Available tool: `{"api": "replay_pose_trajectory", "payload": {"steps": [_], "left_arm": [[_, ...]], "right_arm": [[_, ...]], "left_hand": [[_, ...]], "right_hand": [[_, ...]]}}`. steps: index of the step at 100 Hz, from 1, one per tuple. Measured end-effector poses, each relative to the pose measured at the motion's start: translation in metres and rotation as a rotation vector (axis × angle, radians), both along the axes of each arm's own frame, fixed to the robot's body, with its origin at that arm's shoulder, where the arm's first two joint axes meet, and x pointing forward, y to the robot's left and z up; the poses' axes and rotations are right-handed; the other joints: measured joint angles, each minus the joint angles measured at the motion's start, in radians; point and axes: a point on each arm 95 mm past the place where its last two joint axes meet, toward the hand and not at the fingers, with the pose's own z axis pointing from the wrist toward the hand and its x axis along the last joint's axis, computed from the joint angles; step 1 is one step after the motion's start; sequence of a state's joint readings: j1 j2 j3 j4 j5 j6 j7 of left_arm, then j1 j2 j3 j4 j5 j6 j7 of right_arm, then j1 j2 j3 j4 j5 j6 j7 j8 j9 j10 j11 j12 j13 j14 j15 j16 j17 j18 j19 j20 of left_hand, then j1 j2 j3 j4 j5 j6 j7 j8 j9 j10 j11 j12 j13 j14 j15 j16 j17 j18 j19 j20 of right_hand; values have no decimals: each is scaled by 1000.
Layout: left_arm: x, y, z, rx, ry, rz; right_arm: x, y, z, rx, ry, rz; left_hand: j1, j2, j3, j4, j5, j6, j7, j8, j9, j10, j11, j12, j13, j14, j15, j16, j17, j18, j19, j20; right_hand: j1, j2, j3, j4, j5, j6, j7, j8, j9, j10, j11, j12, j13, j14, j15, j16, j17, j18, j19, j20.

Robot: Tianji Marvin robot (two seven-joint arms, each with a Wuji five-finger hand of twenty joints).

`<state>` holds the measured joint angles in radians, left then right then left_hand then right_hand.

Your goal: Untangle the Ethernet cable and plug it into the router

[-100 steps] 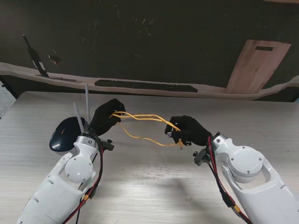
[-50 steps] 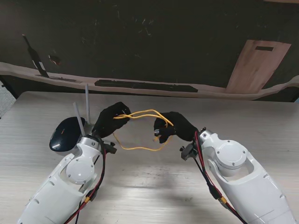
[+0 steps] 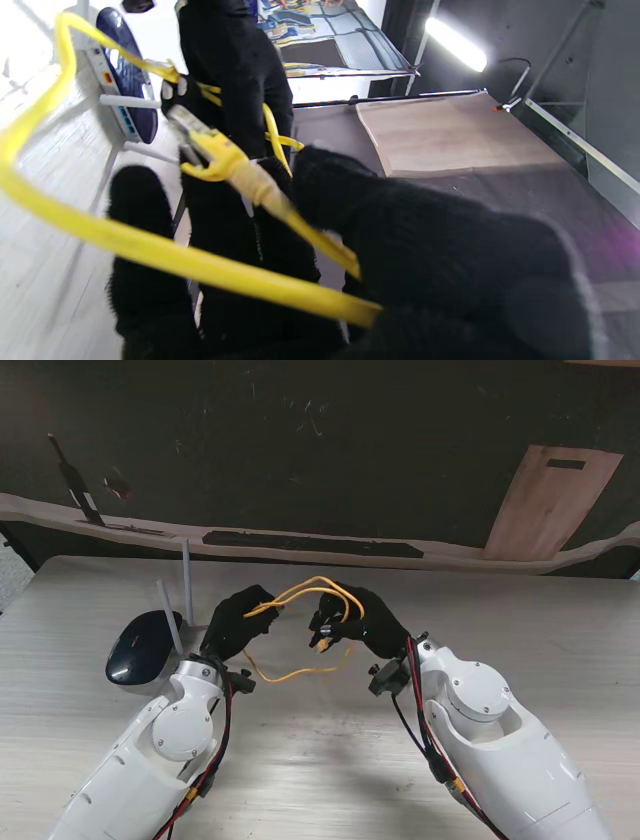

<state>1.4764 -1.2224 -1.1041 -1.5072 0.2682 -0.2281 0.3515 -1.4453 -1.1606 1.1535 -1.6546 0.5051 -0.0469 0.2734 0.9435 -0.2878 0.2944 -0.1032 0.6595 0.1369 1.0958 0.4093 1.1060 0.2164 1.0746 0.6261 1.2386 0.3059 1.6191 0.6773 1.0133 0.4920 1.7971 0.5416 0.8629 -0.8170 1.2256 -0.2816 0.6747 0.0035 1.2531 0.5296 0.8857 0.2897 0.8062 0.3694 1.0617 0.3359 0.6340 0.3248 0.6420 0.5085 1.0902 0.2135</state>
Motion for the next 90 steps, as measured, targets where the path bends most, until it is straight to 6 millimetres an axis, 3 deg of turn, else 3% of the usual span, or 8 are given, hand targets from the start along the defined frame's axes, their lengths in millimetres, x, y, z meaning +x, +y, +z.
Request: {"api": "replay_pose_trajectory", "payload": {"steps": [5, 16, 27, 49, 65, 70, 79, 90], "left_arm": [[0, -1, -1, 12, -3, 19], [0, -2, -5, 30, -3, 60], [0, -3, -8, 24, 5, 81], [2, -2, -10, 5, 9, 123], [2, -2, -11, -8, 10, 144], [3, -1, -11, -4, 17, 131], [4, 0, -12, 66, 59, 37], [0, 2, -13, 206, 98, -140]], "right_arm": [[-1, 0, 1, 23, 32, 7], [-4, 1, 3, 44, 87, 28], [-6, 1, 4, 42, 84, 47], [-12, -11, 6, 20, 94, 119], [-14, -25, 3, -129, 56, 121], [-15, -30, 1, -206, 31, 104], [-16, -37, -2, -237, 28, 71], [-16, -41, -3, -186, 54, 38]], "left_hand": [[0, 0, 0, 0, 0, 2, -8, -2, 0, 0, 0, 0, 0, 0, 0, 0, 0, 1, 0, 0], [0, 0, 0, 0, 0, 2, -20, -3, 0, 1, 0, 0, 0, 0, 0, 0, 0, 3, 1, 0], [-65, 0, 36, 0, 26, 6, -69, -7, 0, 12, 0, 0, 0, 8, 0, 0, 1, 11, 1, 11], [-221, 0, 151, 0, 97, 13, -159, -3, 2, 25, 0, 0, 0, 18, 0, 0, 1, 26, 1, 25], [-385, -6, 226, 37, 107, 25, -265, 37, 6, 44, -13, 0, -1, 29, -11, -8, -21, 45, -3, 53], [-403, -45, 210, 38, 104, 25, -305, 37, -41, 47, -51, 0, -45, 53, -92, -29, -127, 74, -71, 115], [-405, -109, 282, 38, -5, 27, -415, 8, -171, 48, -185, -34, -250, 113, -339, -33, -412, 77, -276, 193], [-401, -165, 352, 38, -146, 27, -575, -65, -389, 24, -385, -118, -555, 133, -695, -65, -762, -1, -563, 149]], "right_hand": [[11, 45, 1, 0, 0, 8, -23, -71, 51, 26, 13, 0, 114, -3, 144, 42, 145, 38, 144, 35], [13, 122, -1, 0, 20, 26, -62, -197, 121, 67, 49, -1, 204, -98, 612, 183, 379, 47, 440, 166], [5, 151, -31, 0, 34, 30, -87, -285, 138, 59, 57, -2, 223, -144, 926, 289, 479, -143, 730, 361], [-27, 237, -184, 23, 34, 92, -124, -409, 184, 29, 68, 37, 252, -162, 1016, 370, 521, -195, 758, 568], [-100, 259, -236, 28, 36, 108, -135, -431, 202, 16, 69, 59, 253, -160, 1027, 389, 522, -197, 758, 619], [-100, 268, -234, 29, 37, 113, -136, -436, 207, 13, 69, 60, 253, -158, 1029, 390, 523, -197, 758, 628], [-100, 275, -235, 29, 37, 113, -137, -437, 208, 12, 70, 61, 253, -158, 1029, 400, 523, -197, 758, 632], [-100, 297, -253, 29, 37, 114, -138, -437, 209, 10, 77, 61, 253, -158, 1031, 400, 524, -197, 758, 640]]}}
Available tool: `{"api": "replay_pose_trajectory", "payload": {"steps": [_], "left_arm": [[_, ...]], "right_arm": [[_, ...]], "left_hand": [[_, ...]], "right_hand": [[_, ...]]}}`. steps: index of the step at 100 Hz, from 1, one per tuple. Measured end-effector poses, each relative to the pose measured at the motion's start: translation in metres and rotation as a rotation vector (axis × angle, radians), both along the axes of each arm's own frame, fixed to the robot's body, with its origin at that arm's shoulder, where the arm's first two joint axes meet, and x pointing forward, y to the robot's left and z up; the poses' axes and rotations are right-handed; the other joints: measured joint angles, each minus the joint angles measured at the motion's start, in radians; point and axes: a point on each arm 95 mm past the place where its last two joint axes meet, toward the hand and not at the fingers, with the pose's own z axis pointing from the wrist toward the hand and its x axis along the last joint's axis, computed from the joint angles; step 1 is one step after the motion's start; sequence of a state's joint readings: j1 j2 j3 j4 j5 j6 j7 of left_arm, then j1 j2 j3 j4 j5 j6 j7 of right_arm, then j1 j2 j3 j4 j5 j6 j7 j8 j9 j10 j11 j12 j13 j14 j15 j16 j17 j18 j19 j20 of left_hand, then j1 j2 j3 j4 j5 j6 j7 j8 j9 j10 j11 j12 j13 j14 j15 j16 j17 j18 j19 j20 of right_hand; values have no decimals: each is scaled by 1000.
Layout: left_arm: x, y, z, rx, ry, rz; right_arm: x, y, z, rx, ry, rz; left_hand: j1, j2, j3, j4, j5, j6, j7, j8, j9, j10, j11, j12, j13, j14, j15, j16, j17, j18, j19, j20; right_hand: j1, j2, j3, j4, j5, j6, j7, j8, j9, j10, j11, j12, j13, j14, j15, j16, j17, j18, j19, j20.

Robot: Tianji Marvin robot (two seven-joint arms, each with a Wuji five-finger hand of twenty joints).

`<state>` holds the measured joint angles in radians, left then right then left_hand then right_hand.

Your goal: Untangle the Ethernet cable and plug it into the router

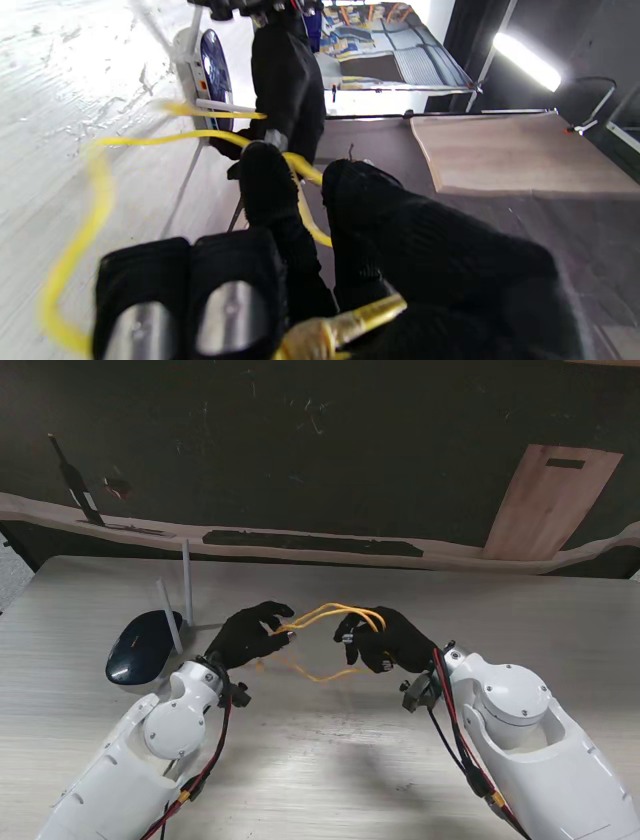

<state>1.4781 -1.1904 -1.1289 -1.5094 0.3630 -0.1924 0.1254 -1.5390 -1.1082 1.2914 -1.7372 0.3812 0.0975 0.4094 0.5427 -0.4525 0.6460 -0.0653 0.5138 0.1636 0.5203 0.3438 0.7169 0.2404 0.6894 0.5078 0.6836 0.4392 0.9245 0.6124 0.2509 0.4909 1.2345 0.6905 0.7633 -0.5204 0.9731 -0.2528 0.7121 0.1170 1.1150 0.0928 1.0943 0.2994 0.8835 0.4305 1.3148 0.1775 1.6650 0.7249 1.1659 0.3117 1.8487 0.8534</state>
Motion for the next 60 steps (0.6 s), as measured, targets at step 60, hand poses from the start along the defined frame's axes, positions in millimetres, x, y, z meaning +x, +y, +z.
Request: {"api": "replay_pose_trajectory", "payload": {"steps": [60], "left_arm": [[-9, -3, 17, 31, -199, -111]], "right_arm": [[9, 31, -7, 48, 92, 8]], "left_hand": [[84, -52, 136, -14, 55, -198, 138, 50, -171, -37, -165, -89, -225, -91, -376, -89, -216, -62, -294, -185]], "right_hand": [[0, 14, -29, 0, 12, 13, 0, 12, 0, -2, 6, 11, 0, 1, 1, 0, 0, 0, 1, 1]]}}
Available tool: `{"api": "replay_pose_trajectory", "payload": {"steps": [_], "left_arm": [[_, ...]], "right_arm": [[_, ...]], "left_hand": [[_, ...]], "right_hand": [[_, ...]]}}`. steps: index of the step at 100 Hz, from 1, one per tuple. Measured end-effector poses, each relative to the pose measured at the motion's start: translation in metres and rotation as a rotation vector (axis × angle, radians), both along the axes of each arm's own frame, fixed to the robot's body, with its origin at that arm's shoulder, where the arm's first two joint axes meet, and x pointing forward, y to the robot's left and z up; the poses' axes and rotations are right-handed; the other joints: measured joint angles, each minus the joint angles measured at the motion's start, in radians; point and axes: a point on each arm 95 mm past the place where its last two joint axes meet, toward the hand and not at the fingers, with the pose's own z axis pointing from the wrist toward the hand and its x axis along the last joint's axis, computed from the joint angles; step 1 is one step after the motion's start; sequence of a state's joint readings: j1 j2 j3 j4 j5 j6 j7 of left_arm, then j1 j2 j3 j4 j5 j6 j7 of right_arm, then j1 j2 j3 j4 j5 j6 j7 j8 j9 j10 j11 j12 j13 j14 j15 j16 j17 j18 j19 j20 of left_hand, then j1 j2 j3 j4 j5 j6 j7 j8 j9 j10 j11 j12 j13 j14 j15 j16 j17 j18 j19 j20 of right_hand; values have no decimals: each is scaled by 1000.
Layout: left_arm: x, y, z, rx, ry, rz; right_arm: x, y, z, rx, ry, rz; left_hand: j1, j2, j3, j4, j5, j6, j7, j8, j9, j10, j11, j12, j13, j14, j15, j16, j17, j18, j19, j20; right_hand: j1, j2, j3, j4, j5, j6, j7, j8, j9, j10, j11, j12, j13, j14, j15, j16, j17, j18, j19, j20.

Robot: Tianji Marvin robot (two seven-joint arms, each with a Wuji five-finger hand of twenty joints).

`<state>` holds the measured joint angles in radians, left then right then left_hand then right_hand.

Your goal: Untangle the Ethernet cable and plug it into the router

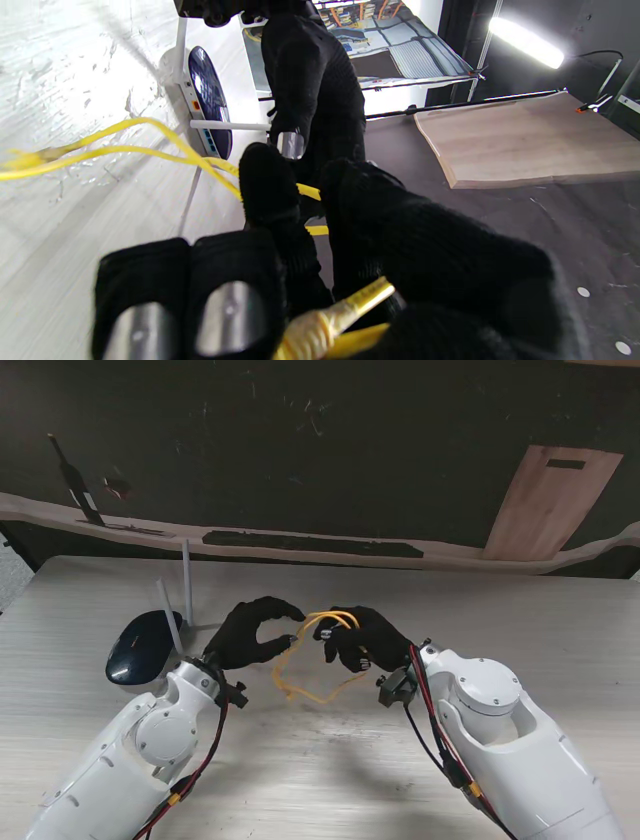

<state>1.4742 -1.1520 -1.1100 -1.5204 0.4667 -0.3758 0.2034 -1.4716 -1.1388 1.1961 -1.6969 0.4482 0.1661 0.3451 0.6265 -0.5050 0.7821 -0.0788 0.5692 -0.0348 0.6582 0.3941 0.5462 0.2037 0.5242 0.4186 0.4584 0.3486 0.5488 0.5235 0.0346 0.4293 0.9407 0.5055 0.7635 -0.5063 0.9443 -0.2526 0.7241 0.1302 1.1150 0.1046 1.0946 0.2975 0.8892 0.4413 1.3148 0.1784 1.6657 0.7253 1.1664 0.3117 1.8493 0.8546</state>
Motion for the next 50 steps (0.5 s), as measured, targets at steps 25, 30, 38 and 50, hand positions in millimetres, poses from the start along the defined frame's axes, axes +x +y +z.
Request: {"api": "replay_pose_trajectory", "payload": {"steps": [25, 30, 38, 50], "left_arm": [[-3, -9, 5, -1, -5, -49], [-3, -10, 5, 2, -2, -57], [-4, -12, 5, 5, 1, -63], [-5, -14, 5, 2, 2, -67]], "right_arm": [[3, 12, -2, 8, 27, 21], [3, 14, -2, 10, 31, 24], [3, 15, -3, 13, 36, 28], [3, 17, -3, 13, 39, 32]], "left_hand": [[162, -25, -83, -24, 62, -3, 214, -4, 75, -23, 49, 0, 28, 0, 26, 0, 0, 0, 0, 0], [174, -25, -84, -24, 63, -3, 228, -6, 75, -23, 49, 0, 28, 0, 26, 0, 0, 0, 0, 0], [194, -25, -84, -24, 75, -2, 238, -12, 87, -23, 49, 0, 28, 0, 26, 0, 1, 0, 0, 0], [249, 7, -138, -24, 108, 15, 253, -25, 140, -23, 59, 17, 75, 2, 64, 11, 14, 0, 9, 0]], "right_hand": [[0, 0, 0, 0, 0, 3, 11, 0, 0, 0, 0, 0, 0, 0, 0, 0, 0, 0, 0, 0], [0, 0, -1, 0, 0, 4, 14, 0, 0, 0, 0, 0, 0, 0, 0, 0, 0, 0, 0, 0], [0, 0, -1, 0, 0, 8, 15, 0, 0, 0, 0, 0, 0, 0, 0, 0, 0, 0, 1, -3], [0, 0, -1, 0, 1, 9, 16, 0, 0, 0, 0, 0, 0, 0, 0, 0, 0, 0, 2, -15]]}}
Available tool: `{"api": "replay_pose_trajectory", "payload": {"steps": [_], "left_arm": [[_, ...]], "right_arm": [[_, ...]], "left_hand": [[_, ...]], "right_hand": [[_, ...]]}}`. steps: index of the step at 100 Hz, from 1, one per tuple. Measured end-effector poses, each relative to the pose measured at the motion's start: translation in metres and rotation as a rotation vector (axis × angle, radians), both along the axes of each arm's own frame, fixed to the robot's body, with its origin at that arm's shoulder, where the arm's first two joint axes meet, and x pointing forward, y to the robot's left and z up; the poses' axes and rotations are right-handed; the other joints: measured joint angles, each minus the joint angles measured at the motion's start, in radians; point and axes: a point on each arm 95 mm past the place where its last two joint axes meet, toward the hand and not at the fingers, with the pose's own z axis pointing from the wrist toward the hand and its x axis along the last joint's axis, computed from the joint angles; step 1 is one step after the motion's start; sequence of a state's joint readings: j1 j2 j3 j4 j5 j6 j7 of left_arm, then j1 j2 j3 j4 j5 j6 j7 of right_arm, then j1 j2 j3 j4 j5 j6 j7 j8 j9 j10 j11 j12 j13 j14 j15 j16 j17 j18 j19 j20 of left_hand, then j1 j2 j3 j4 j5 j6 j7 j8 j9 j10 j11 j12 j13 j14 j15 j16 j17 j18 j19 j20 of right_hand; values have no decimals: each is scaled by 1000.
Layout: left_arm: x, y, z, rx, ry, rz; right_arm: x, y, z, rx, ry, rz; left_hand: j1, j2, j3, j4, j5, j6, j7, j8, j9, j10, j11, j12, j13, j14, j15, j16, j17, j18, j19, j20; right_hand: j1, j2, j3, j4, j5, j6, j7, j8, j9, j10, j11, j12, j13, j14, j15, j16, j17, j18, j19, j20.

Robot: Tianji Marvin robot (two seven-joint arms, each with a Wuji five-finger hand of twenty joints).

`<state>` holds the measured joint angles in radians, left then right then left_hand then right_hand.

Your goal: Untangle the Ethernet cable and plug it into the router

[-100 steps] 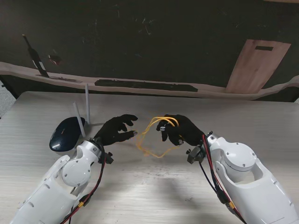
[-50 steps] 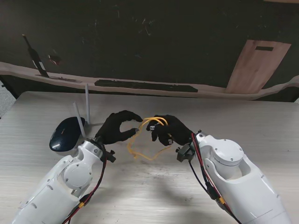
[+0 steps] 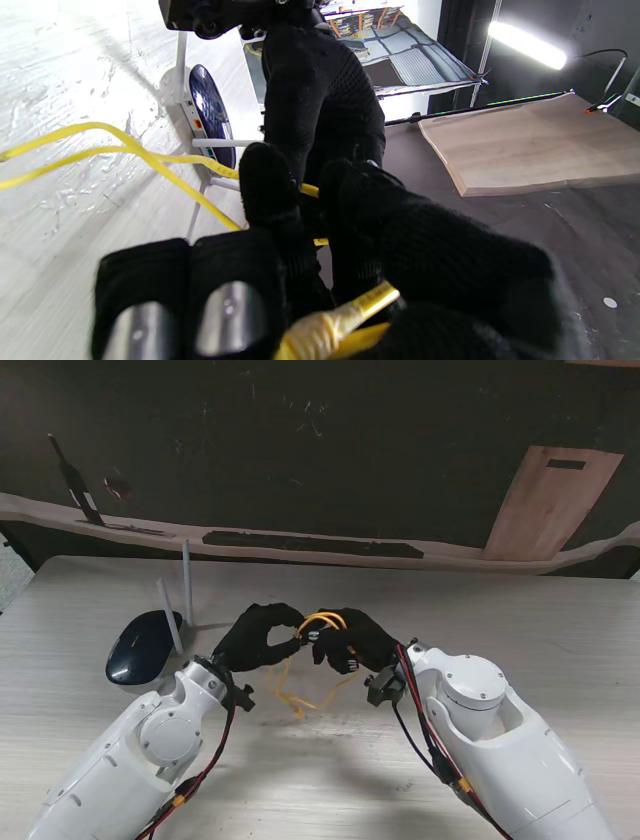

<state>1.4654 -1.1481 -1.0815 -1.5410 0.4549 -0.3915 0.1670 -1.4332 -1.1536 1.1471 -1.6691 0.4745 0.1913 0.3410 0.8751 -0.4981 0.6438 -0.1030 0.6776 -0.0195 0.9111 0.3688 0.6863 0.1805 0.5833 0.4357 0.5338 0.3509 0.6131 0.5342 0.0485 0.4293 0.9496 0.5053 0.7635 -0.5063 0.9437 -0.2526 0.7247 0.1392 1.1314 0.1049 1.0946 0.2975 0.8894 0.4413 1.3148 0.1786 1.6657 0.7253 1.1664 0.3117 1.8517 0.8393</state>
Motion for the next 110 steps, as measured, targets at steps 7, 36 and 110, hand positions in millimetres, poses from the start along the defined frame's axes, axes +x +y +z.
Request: {"api": "replay_pose_trajectory", "payload": {"steps": [7, 36, 110], "left_arm": [[0, -2, 0, -27, 7, 3], [-1, -9, 1, -67, 44, 23], [0, -8, 2, -341, 26, 278]], "right_arm": [[0, 1, 0, -2, 0, 1], [0, 3, -3, -11, 9, -16], [-6, -6, -14, -79, 62, 45]], "left_hand": [[21, 14, -2, 0, 18, 7, 18, -1, 44, 1, -2, 46, 26, 1, 31, 12, 12, 0, 25, 0], [35, -35, 181, -4, -15, 64, 168, 28, 239, 25, -4, 226, 197, 65, 254, 86, 161, 13, 231, 120], [68, 40, 82, 36, -94, 156, 194, 61, 395, 26, 600, 226, 707, -44, 1003, 98, 837, 81, 757, 175]], "right_hand": [[0, 0, 0, 0, 0, 0, -2, 0, 0, 0, 0, 0, 0, 0, 0, 0, 0, 0, 4, -23], [-31, -31, 11, 0, -17, 3, -20, 0, 1, 9, 44, 0, 0, 42, -67, -94, -12, 80, 8, -245], [-96, -89, 74, 43, -97, 4, -158, 44, -71, 92, 23, -10, -40, 133, -216, -246, -63, 231, -78, -421]]}}
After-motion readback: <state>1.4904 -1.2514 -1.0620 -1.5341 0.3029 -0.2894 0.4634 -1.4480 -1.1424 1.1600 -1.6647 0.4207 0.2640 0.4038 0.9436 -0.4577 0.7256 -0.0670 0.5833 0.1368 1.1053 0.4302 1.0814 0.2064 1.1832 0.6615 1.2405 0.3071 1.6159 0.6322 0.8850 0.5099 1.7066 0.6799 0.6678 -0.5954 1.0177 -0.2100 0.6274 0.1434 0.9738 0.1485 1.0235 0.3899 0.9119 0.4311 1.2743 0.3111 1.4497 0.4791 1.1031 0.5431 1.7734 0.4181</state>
